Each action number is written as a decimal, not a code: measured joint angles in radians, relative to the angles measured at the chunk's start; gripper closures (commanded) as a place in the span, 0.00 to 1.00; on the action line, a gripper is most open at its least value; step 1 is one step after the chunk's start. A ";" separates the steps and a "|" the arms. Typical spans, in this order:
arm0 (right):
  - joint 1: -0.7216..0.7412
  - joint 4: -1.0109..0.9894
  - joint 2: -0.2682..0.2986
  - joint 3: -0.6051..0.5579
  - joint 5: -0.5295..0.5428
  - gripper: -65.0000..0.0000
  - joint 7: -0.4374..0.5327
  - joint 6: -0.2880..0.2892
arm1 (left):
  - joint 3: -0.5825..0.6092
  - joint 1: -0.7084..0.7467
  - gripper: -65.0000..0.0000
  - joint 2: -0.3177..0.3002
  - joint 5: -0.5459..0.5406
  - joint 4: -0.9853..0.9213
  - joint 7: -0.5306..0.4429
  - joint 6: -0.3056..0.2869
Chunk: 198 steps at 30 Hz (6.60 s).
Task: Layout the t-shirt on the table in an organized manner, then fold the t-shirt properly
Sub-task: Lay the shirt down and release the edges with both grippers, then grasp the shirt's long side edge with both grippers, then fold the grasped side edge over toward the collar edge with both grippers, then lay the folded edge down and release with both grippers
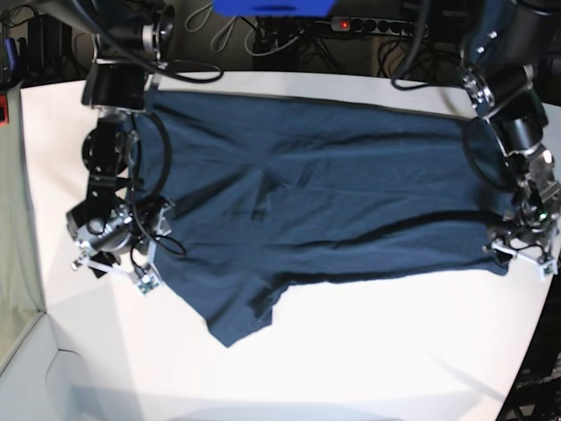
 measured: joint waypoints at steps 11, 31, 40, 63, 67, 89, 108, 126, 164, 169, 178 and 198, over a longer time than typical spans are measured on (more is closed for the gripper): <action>0.005 0.001 0.003 0.000 0.000 0.33 0.000 0.000 | 0.121 -0.059 0.34 -0.019 0.004 -0.265 -0.263 0.001; 0.319 -0.587 -0.001 0.008 -0.007 0.32 0.225 0.000 | 0.124 -0.072 1.00 -0.039 -0.018 -0.380 -0.400 0.008; 0.379 -0.864 0.006 0.008 -0.010 0.32 0.493 0.001 | 0.124 -0.056 1.00 -0.013 -0.006 -0.280 -0.327 0.001; 0.368 -0.968 0.066 0.112 0.005 0.32 0.660 -0.004 | 0.120 -0.025 1.00 -0.009 -0.014 -0.248 -0.317 -0.006; 0.370 -0.987 0.066 0.112 0.010 0.35 0.686 -0.005 | 0.120 -0.025 1.00 -0.009 -0.014 -0.248 -0.317 -0.006; 0.259 -0.688 0.074 0.113 -0.001 1.00 0.489 0.002 | 0.119 0.095 1.00 0.061 -0.020 0.049 -0.290 -0.014; -0.027 -0.072 0.002 0.112 0.006 1.00 0.316 0.002 | 0.126 0.210 1.00 0.048 -0.226 0.200 -0.282 -0.017; -0.310 0.230 -0.055 0.107 0.006 1.00 0.320 0.000 | 0.090 0.442 1.00 0.119 -0.225 0.531 -0.132 -0.013; -0.422 0.247 -0.055 0.108 0.003 1.00 0.320 0.000 | 0.031 0.573 1.00 0.115 -0.230 0.819 0.189 -0.014; -0.420 0.247 -0.055 0.108 0.003 1.00 0.320 0.000 | 0.031 0.574 1.00 0.116 -0.225 0.818 0.278 -0.014; -0.420 0.246 -0.055 0.108 0.003 1.00 0.320 0.000 | 0.033 0.578 1.00 0.116 -0.221 0.747 0.280 -0.014; -0.401 0.267 -0.055 0.108 0.003 1.00 0.319 0.000 | 0.033 0.557 1.00 0.104 -0.254 0.594 0.203 -0.014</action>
